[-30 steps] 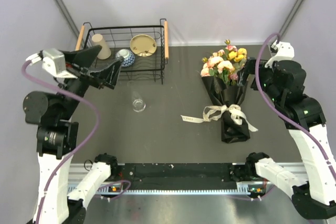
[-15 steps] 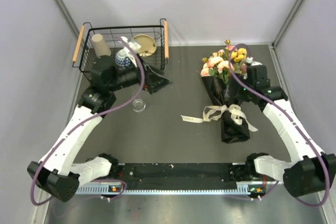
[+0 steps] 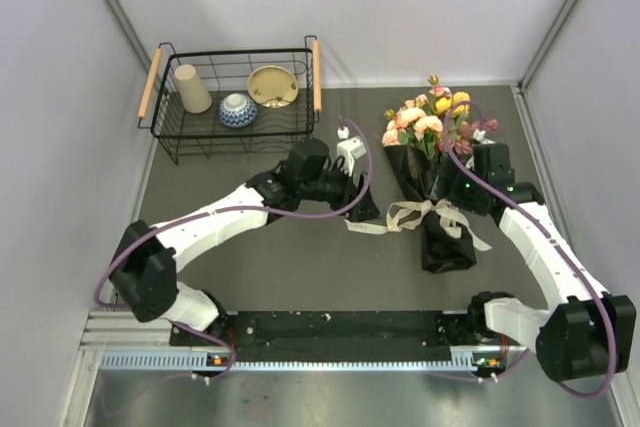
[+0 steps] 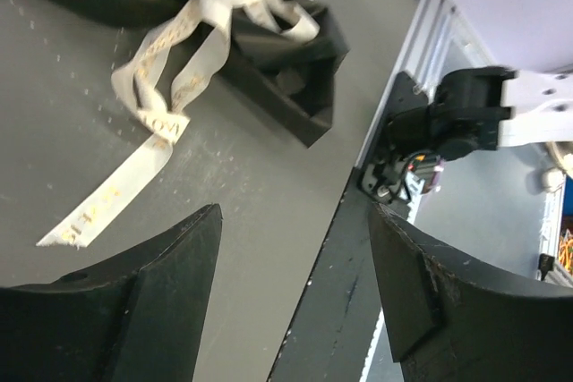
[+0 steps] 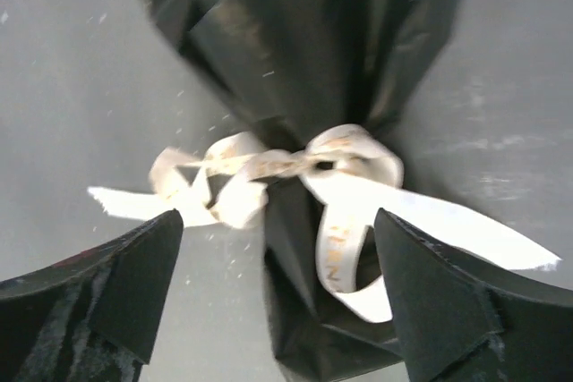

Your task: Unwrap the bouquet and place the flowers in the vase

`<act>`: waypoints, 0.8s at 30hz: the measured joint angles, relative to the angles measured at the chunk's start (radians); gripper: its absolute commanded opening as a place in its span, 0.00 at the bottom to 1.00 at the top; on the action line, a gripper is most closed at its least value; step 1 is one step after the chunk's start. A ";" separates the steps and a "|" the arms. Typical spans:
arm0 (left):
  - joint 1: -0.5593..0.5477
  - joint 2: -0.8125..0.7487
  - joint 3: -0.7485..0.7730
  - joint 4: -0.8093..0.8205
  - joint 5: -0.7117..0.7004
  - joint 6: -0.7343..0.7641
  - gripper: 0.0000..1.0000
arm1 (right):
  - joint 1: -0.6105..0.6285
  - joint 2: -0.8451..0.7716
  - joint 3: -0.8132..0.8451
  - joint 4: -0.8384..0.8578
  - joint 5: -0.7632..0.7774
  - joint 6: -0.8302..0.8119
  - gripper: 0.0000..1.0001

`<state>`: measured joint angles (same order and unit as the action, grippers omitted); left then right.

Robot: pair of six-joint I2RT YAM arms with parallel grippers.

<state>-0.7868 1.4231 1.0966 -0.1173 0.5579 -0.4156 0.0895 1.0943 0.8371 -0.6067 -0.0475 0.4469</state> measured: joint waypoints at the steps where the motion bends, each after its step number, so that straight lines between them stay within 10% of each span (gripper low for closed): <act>1: -0.004 0.028 -0.003 0.001 -0.005 0.001 0.72 | 0.031 -0.003 -0.002 0.001 -0.010 -0.002 0.83; 8: -0.007 0.050 -0.073 0.012 -0.057 0.032 0.72 | 0.227 -0.019 -0.016 0.035 -0.023 -0.012 0.61; 24: -0.027 0.207 -0.054 0.038 -0.085 0.056 0.62 | 0.098 -0.092 -0.085 0.010 0.155 0.070 0.53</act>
<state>-0.8143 1.6302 1.0428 -0.0792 0.4725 -0.3595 0.1875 1.0023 0.7525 -0.5972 0.1074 0.5167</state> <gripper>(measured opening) 0.624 0.533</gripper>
